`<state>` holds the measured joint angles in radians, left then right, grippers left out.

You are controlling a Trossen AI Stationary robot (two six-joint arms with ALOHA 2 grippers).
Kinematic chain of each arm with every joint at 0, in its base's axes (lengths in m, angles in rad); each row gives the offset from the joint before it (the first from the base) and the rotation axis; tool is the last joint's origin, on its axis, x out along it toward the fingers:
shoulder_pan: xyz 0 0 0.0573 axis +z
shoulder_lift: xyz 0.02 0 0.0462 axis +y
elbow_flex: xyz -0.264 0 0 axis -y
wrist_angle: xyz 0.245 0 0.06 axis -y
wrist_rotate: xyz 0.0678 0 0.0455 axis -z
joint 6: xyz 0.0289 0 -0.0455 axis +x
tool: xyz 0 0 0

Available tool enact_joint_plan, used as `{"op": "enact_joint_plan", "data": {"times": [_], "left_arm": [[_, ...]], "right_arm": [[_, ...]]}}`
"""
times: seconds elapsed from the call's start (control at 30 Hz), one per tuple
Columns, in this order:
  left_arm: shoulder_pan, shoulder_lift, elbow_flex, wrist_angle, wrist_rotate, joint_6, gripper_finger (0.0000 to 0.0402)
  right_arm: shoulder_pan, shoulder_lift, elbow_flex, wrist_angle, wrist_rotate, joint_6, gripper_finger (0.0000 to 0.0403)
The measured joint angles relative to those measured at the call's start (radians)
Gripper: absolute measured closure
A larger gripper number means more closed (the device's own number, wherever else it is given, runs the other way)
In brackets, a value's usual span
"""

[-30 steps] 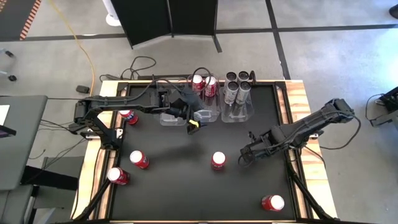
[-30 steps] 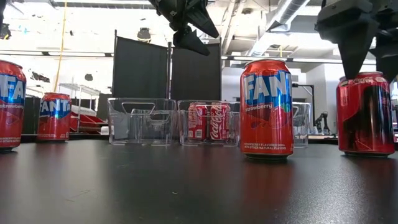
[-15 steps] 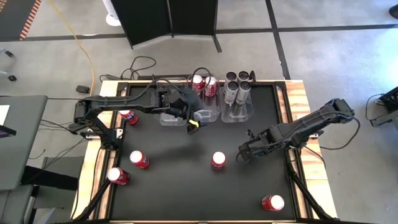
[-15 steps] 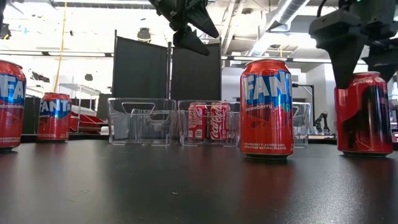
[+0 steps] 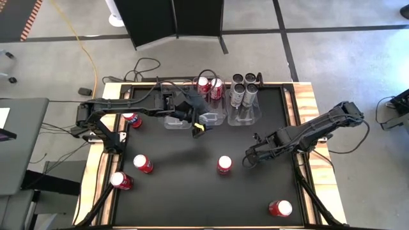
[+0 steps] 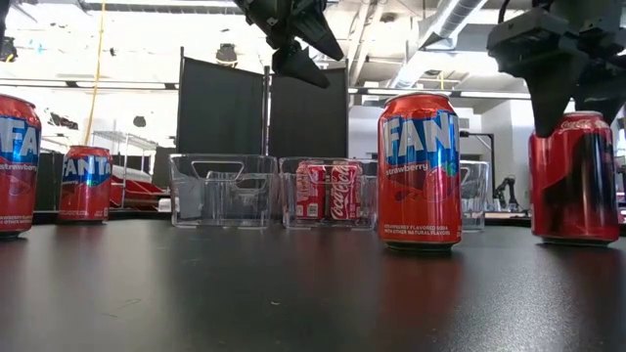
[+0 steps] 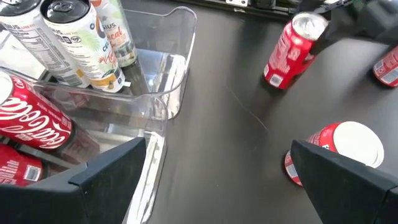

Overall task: Sort soda cans
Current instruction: Put the right red-white soda can into the center transparent bin

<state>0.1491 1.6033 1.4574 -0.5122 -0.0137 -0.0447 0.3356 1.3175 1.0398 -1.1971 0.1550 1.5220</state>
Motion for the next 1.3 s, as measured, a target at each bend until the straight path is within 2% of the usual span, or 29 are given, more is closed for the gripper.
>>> {"op": "enact_joint_plan", "data": {"times": [0.17,0.4,0.67,0.83,1.07,1.3], "left_arm": [[0.011,-0.015,0.017,-0.039,-0.026,0.013,0.0006],[0.02,-0.045,0.097,-0.186,-0.266,0.084,0.0014],[0.036,-0.122,0.165,-0.349,-0.272,0.039,0.0043],[0.036,-0.202,0.166,-0.419,-0.284,-0.008,0.0049],[0.037,-0.274,0.166,-0.497,-0.33,-0.071,0.005],[0.034,-0.305,0.166,-0.713,-0.365,-0.271,0.005]], "right_arm": [[-0.05,-0.001,0.119,-0.1,0.014,-0.112,0.0156],[-0.202,0.01,0.3,-0.091,0.116,-0.358,0.0156],[-0.377,0.095,0.484,0.021,0.159,-0.685,0.0159],[-0.467,0.215,0.586,0.118,0.156,-0.907,0.0161],[-0.57,0.463,0.79,0.167,0.135,-1.167,0.0161],[-0.637,0.661,0.935,0.156,0.06,-1.364,0.0161]]}}
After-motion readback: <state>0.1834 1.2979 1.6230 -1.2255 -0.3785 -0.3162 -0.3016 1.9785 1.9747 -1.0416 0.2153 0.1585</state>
